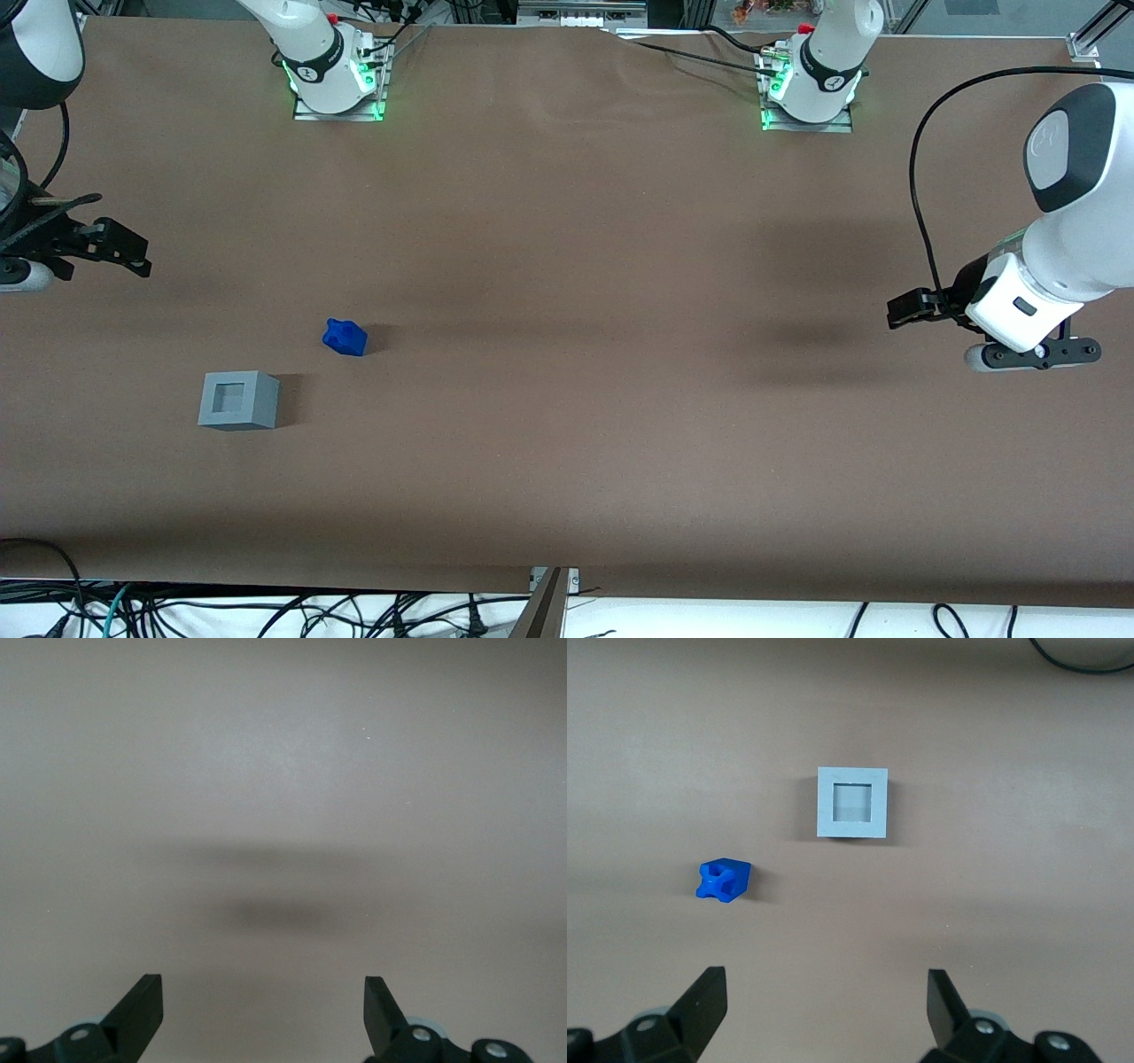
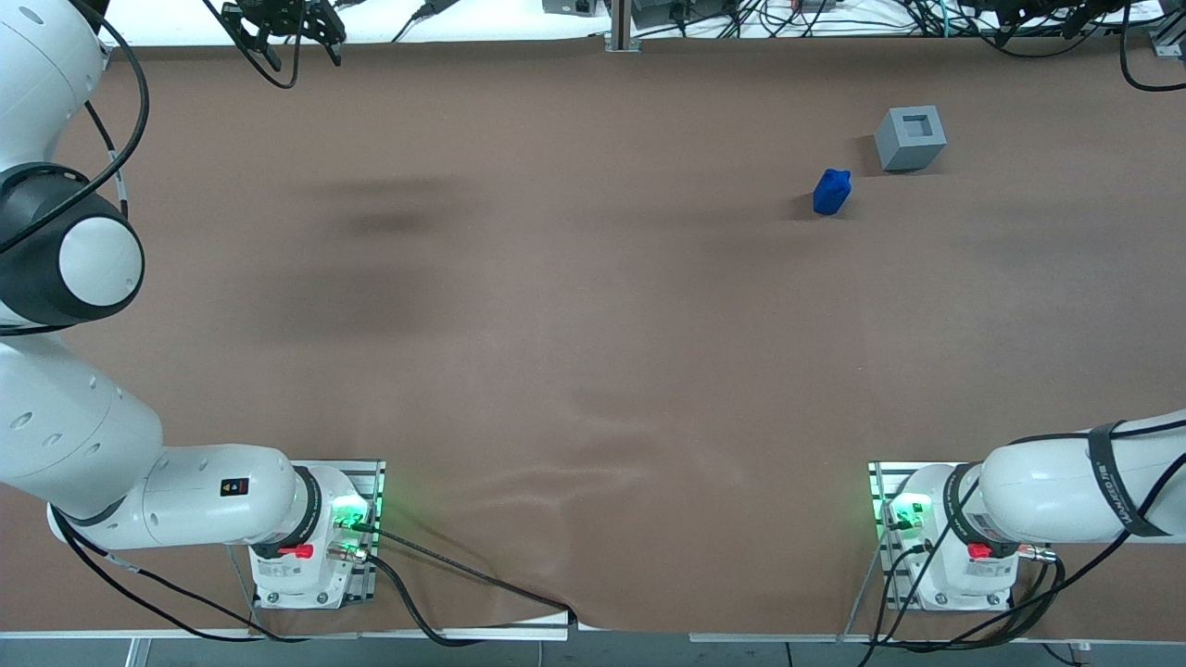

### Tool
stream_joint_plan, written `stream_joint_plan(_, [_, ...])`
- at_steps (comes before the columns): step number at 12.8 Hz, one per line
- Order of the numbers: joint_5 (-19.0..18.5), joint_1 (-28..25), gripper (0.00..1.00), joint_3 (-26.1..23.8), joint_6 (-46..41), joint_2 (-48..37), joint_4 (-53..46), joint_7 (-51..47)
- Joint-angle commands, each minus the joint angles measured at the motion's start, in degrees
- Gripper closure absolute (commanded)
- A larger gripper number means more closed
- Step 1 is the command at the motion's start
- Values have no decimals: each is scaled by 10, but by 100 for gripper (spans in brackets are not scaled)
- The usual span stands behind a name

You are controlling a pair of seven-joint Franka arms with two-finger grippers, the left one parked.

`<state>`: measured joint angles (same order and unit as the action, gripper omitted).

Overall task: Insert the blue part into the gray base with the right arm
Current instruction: 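Move the open right gripper down over the blue part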

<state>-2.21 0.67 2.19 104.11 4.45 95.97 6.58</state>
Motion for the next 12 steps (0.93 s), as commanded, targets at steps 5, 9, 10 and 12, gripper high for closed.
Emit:
stream_joint_plan(5, [-50, -17, 0, -15, -6, 46, -15, 2])
stream_joint_plan(9, [-39, -72, 1, -19, 28, 96, -14, -138])
stream_joint_plan(10, [-39, -86, 1, -18, 45, 112, -11, -167])
stream_joint_plan(12, [-38, -100, 1, -19, 75, 143, -4, -197])
